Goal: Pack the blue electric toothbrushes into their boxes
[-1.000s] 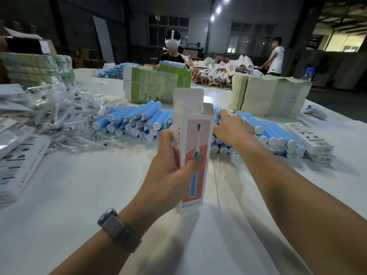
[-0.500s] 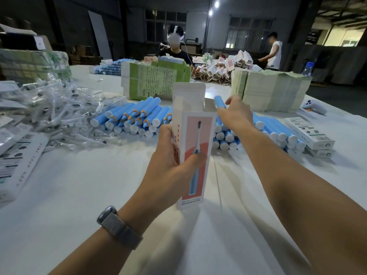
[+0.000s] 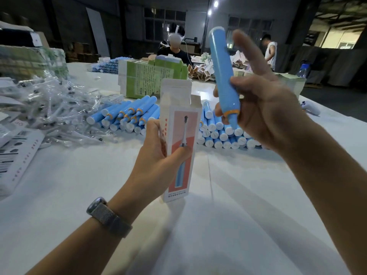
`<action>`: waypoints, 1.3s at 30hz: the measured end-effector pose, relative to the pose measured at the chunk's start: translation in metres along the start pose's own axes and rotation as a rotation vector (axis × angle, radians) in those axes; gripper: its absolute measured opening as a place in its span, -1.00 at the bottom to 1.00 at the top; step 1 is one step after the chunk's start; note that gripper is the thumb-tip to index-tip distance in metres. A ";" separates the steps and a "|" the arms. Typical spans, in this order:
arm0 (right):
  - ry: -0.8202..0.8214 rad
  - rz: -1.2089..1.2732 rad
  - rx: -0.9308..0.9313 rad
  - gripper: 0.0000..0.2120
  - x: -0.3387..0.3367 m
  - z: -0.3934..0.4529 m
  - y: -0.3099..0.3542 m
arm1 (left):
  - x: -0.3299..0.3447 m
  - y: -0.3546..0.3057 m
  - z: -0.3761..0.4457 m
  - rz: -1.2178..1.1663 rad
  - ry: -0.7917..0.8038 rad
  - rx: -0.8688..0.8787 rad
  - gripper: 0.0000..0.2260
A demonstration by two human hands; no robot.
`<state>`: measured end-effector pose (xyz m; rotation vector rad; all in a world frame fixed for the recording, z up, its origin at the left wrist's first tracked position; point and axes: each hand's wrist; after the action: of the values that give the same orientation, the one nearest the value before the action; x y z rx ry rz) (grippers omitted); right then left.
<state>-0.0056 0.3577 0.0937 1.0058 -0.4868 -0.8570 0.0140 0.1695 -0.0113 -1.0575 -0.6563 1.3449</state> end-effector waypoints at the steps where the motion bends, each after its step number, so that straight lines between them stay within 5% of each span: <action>1: 0.057 0.017 0.022 -0.57 0.001 -0.003 0.005 | 0.000 0.000 0.000 0.009 0.000 -0.003 -0.71; 6: 0.251 0.078 0.048 -0.64 0.003 -0.010 0.016 | 0.000 0.002 0.001 0.023 -0.016 -0.004 -0.67; 11: 0.120 -0.104 -0.143 -0.92 0.013 -0.009 0.017 | 0.002 0.002 -0.002 0.068 -0.003 0.012 -0.69; 17: -0.084 -0.394 -0.209 -0.91 0.024 -0.004 0.015 | 0.003 -0.004 -0.005 0.163 0.019 0.037 -0.72; 29: -0.244 -0.844 -0.078 -0.87 0.016 0.000 0.011 | 0.007 -0.009 -0.011 0.153 0.108 0.070 -0.72; 36: -0.037 -0.686 0.082 -0.96 0.013 0.000 0.000 | 0.009 -0.007 -0.008 0.130 0.031 0.038 -0.76; 39: -0.087 -0.740 0.135 -0.78 0.011 0.002 -0.011 | 0.011 -0.007 -0.008 0.135 -0.006 0.042 -0.75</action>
<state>-0.0046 0.3448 0.0846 1.3008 -0.2372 -1.5454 0.0258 0.1788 -0.0099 -1.0799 -0.5668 1.4726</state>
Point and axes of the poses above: each hand's wrist, its own z-axis towards the middle knuckle, its own x-axis out of the palm, y = z × x, and after that the axes turned 11 degrees about y, right-handed
